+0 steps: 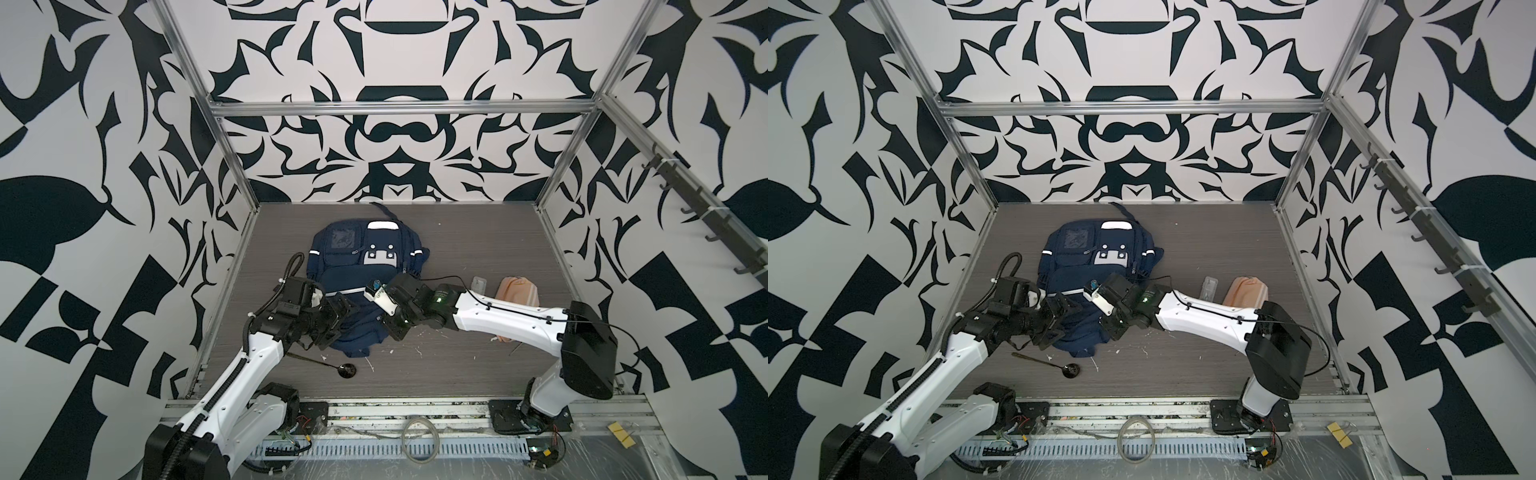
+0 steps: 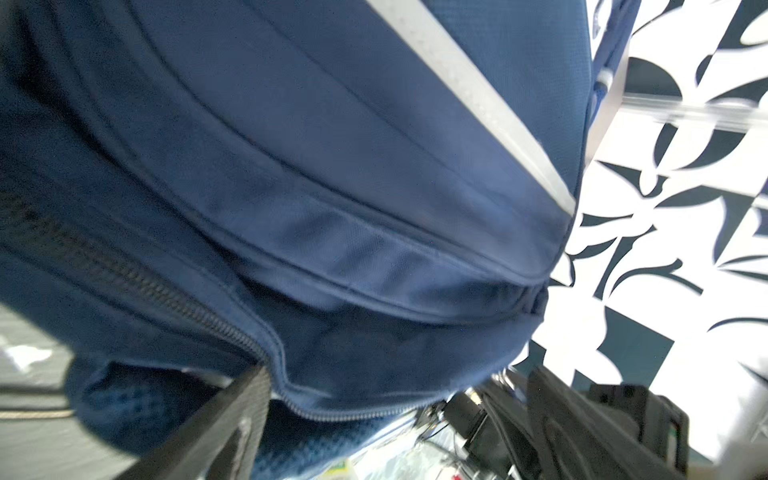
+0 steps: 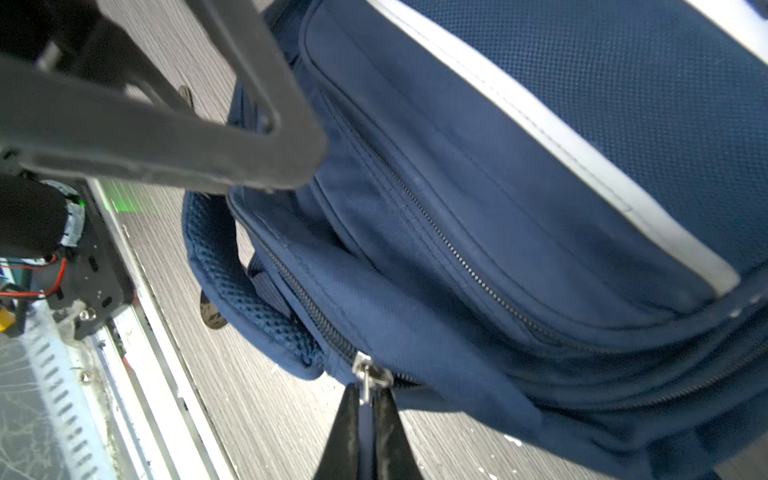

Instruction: Pack the student bag

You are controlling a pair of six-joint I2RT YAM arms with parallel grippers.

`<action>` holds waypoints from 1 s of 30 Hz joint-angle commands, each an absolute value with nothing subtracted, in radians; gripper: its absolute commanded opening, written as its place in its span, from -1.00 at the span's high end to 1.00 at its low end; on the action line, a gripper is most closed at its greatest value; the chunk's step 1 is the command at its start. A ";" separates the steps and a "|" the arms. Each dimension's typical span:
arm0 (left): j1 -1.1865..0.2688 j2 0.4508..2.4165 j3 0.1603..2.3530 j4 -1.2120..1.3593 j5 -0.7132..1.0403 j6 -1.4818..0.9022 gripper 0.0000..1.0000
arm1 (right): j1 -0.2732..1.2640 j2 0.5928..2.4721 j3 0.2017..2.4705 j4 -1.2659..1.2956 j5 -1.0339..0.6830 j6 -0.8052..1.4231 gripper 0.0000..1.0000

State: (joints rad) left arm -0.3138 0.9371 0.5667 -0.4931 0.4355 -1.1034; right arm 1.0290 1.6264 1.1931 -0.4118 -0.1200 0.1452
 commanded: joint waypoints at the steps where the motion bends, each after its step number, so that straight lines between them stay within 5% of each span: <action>1: -0.319 0.961 0.513 -0.382 0.443 -1.247 -0.99 | 1.042 1.594 1.263 -0.267 -0.166 0.168 1.00; 7: -0.319 1.057 0.554 -0.351 0.444 -1.245 -0.77 | 1.058 1.591 1.248 -0.250 -0.138 0.185 1.00; 10: -0.319 1.054 0.627 -0.451 0.446 -1.186 -0.99 | 1.064 1.597 1.248 -0.280 -0.064 0.197 1.00; 19: -0.314 0.879 0.781 -0.908 0.381 -0.953 -0.98 | 1.066 1.610 1.244 -0.205 -0.049 0.206 1.00; 30: -0.289 0.786 0.621 -0.648 0.375 -1.189 -0.99 | 1.082 1.661 1.286 -0.164 -0.147 0.205 1.00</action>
